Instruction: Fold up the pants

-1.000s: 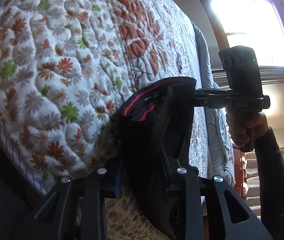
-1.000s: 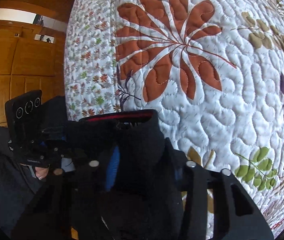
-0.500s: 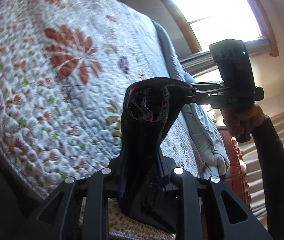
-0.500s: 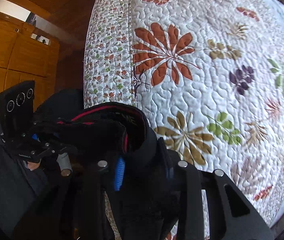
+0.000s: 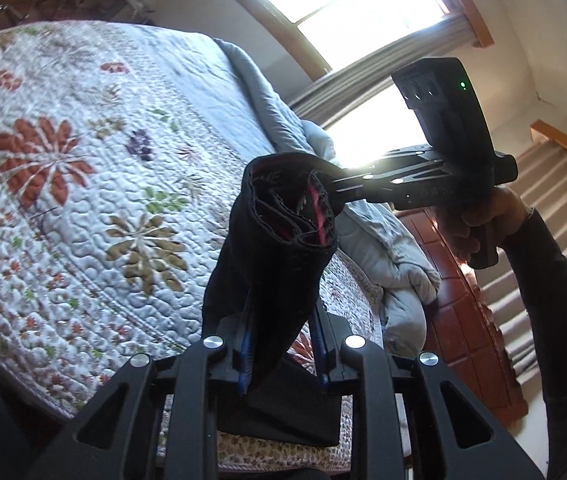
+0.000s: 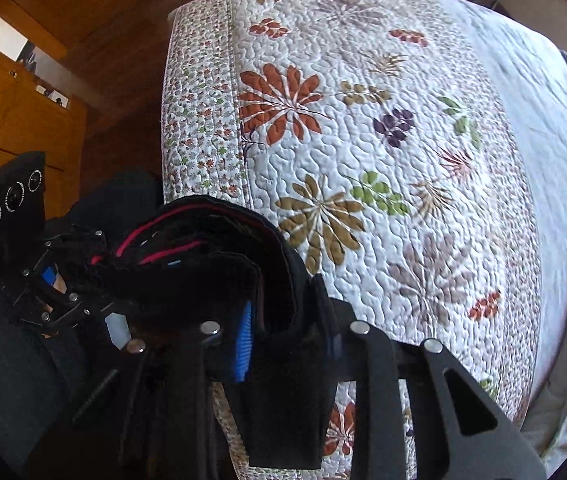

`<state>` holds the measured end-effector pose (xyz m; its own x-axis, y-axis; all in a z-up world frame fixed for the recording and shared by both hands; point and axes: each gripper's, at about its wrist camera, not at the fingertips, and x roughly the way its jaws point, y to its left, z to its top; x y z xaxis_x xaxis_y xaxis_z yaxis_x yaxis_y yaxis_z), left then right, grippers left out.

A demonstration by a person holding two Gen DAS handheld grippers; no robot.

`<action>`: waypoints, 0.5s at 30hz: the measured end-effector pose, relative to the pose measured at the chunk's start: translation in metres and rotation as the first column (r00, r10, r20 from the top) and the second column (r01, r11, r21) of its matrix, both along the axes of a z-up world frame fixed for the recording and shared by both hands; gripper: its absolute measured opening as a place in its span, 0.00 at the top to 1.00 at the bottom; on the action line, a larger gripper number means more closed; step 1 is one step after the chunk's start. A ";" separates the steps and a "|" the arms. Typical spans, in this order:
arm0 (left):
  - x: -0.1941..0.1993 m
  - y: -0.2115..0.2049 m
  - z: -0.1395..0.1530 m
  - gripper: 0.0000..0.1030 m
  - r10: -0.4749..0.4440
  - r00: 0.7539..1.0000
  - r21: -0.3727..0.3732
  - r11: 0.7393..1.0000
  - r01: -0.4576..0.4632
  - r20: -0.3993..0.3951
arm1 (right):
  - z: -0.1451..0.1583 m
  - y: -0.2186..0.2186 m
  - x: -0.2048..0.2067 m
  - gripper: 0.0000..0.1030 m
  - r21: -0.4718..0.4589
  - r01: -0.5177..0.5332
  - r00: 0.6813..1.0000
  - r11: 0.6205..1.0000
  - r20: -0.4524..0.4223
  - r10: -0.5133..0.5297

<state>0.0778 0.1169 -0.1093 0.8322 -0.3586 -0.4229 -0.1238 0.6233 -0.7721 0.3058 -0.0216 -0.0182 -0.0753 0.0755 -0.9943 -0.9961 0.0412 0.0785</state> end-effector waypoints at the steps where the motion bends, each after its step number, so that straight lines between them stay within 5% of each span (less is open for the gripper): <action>1: 0.002 -0.007 0.006 0.77 -0.015 1.000 0.018 1.000 0.015 0.006 | 0.005 -0.009 0.001 0.75 0.009 0.012 1.000 1.000 0.006 -0.012; 9: 0.004 -0.020 0.013 0.77 -0.028 0.999 0.053 0.998 0.027 0.022 | 0.013 -0.034 0.002 0.75 0.061 0.063 0.997 0.996 0.030 -0.065; 15: -0.005 0.020 -0.027 0.77 0.030 0.998 0.046 0.999 -0.027 -0.060 | -0.026 -0.001 -0.005 0.75 0.083 0.049 0.999 0.995 -0.001 -0.049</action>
